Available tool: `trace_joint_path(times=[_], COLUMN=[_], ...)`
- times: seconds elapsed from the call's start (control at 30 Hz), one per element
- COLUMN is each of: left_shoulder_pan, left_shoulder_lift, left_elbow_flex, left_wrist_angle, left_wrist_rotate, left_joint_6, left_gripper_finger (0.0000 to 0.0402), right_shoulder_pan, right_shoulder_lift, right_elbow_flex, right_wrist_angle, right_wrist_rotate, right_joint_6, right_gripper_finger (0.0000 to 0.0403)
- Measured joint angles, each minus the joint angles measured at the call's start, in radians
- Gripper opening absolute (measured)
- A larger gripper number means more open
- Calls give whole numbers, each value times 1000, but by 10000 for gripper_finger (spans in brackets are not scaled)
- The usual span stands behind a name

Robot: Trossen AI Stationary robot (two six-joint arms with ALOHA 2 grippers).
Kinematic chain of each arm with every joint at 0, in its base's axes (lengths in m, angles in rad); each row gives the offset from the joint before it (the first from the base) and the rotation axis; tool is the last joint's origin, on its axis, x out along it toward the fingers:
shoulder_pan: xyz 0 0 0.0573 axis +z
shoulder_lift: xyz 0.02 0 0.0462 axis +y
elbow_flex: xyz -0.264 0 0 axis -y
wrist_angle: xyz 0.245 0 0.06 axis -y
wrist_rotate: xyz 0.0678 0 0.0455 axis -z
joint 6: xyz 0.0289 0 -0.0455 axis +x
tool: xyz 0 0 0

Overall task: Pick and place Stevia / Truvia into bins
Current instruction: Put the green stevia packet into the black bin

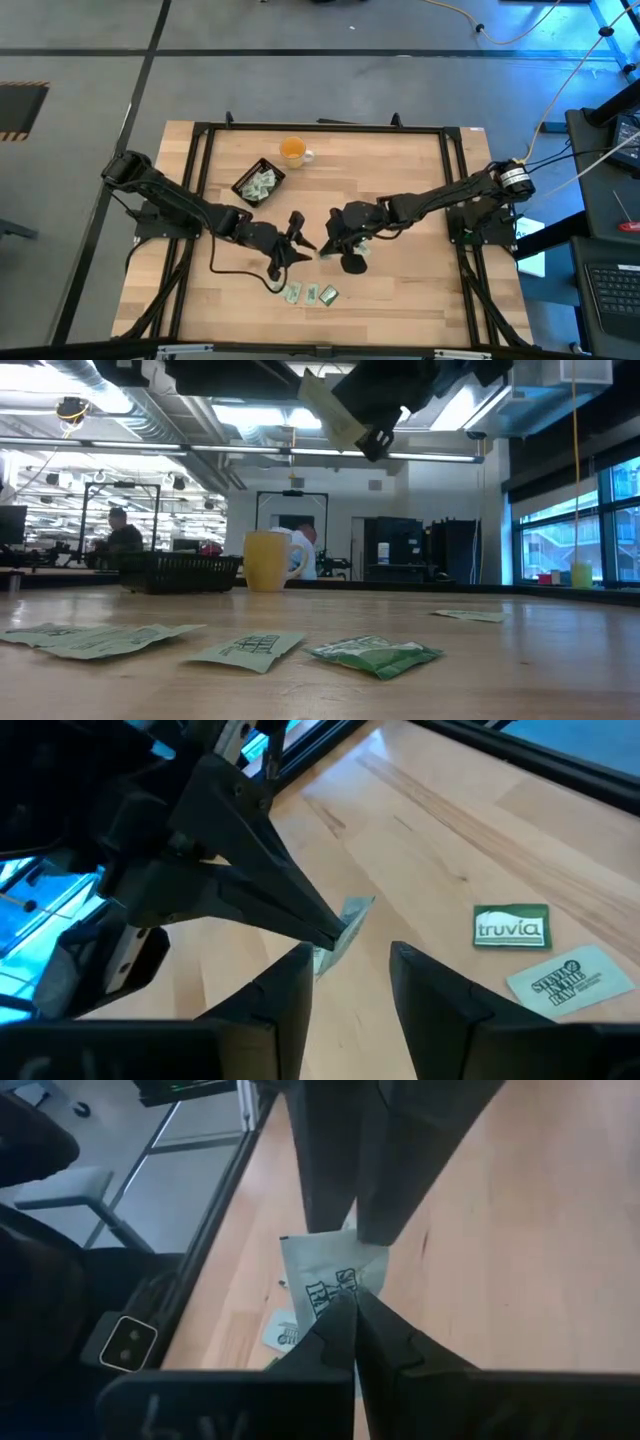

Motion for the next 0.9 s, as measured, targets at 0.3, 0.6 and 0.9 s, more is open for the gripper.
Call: trace_joint_path(times=[0.3,0.6,0.9], left_shoulder_pan=[5,5,5], left_shoulder_lift=[0,0,0], left_elbow_flex=[0,0,0], left_wrist_angle=[7,25,24], left_wrist_rotate=[-2,1,2], left_joint_6=[36,52,50], left_gripper_finger=[121,69,5], right_shoulder_pan=[-13,-29,-30], right_shoulder_lift=[0,0,0], right_elbow_flex=[0,0,0], right_wrist_angle=[31,53,52], right_wrist_rotate=[0,-1,-1], right_joint_6=[2,5,-23], right_gripper_finger=[3,3,3])
